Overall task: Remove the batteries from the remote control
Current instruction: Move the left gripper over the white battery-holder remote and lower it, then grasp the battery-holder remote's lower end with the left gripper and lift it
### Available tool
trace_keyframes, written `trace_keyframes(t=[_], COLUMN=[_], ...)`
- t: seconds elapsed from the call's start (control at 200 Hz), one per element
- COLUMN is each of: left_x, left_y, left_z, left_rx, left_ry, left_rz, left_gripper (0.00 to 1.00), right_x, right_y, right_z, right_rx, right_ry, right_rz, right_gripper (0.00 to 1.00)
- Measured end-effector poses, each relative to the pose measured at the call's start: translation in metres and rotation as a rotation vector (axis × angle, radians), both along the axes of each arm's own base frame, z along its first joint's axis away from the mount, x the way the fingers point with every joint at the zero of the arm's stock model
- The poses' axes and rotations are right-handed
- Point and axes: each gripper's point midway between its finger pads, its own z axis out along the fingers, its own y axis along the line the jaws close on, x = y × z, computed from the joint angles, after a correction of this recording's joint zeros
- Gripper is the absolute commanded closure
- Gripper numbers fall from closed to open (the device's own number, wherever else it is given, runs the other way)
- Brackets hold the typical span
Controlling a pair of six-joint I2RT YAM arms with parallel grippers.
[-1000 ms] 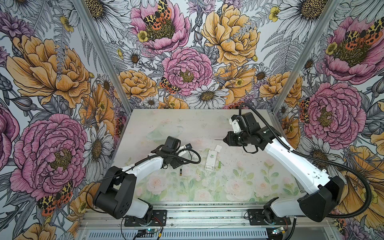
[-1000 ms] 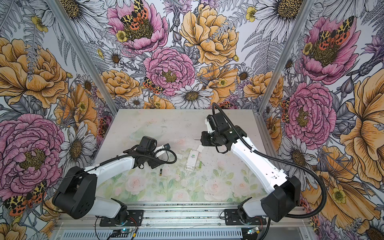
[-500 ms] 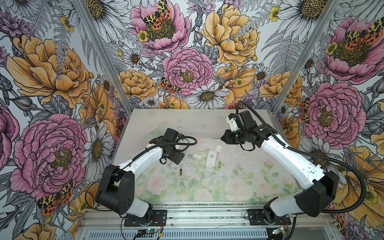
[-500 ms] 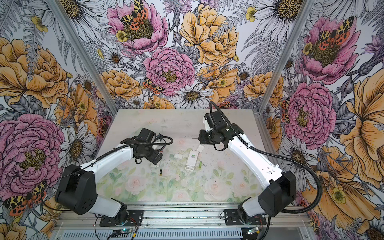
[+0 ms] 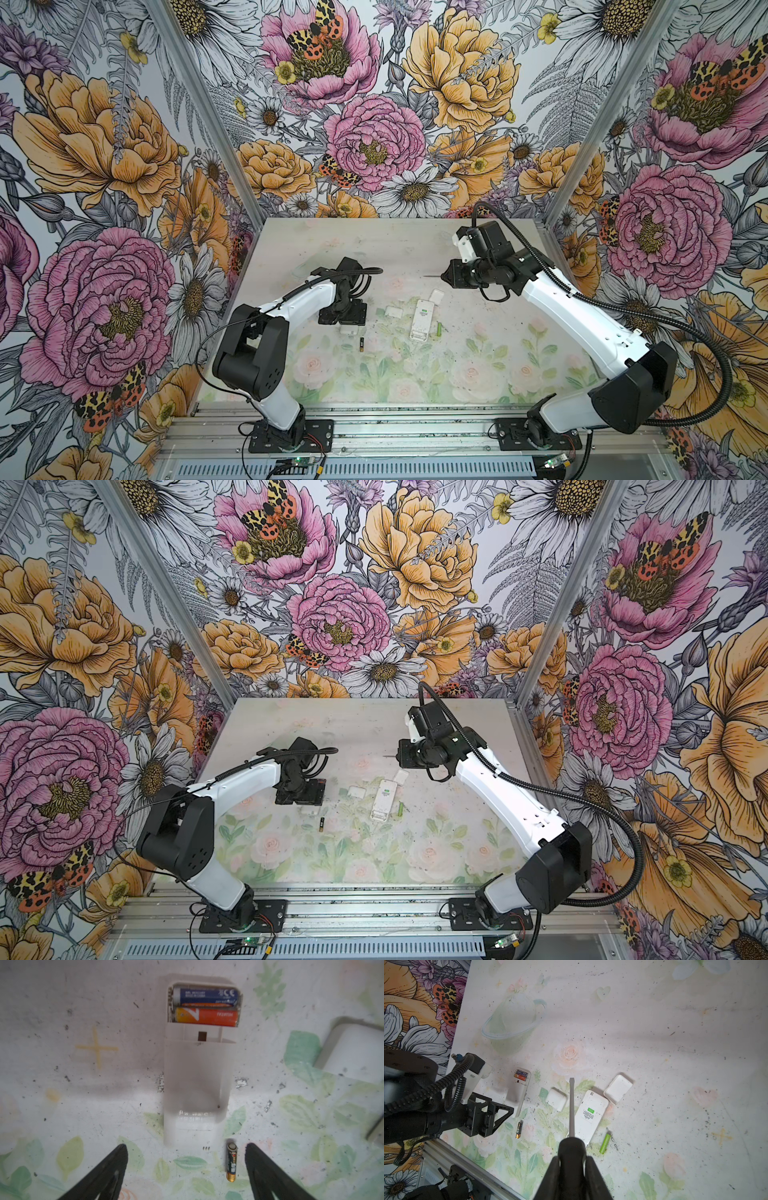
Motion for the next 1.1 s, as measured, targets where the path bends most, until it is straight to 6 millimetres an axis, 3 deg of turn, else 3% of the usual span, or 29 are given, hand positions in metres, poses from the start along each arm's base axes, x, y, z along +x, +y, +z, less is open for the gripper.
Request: trace_keyframes(t=[0.36,0.505,0.68,0.851,0.971,1.101], left_x=[-0.005,-0.002,0.0,-0.001,0.001,0.016], left_y=[0.002,0.0,-0.004,-0.006,-0.013,-0.034], left_z=[-0.031,-0.035,-0.036,-0.034,-0.029,-0.003], left_rx=[0.023,0.013,-0.003,-0.021,-0.027,-0.048], left_ry=[0.068,0.054,0.044,0.009,-0.023,-0.124], left_rz=[0.063,0.075,0.078,0.065,-0.011,-0.177], left_gripper=[0.2,0.38,0.52,0.62,0.63,0.68], right_x=[0.002,0.002,0.002,0.003,0.004,0.0], right_y=[0.001,0.001,0.002,0.0,-0.005,-0.026], right_z=[0.002,0.002,0.002,0.002,0.004,0.006], right_rx=[0.006,0.006,0.007,0.005,0.006,0.02], right_ry=[-0.01,-0.011,-0.013,-0.014,-0.023,-0.024], right_rz=[0.0,0.0,0.001,-0.007,-0.022,-0.086], right_gripper=[1.0,1.0,1.0,1.0,1.0,1.0])
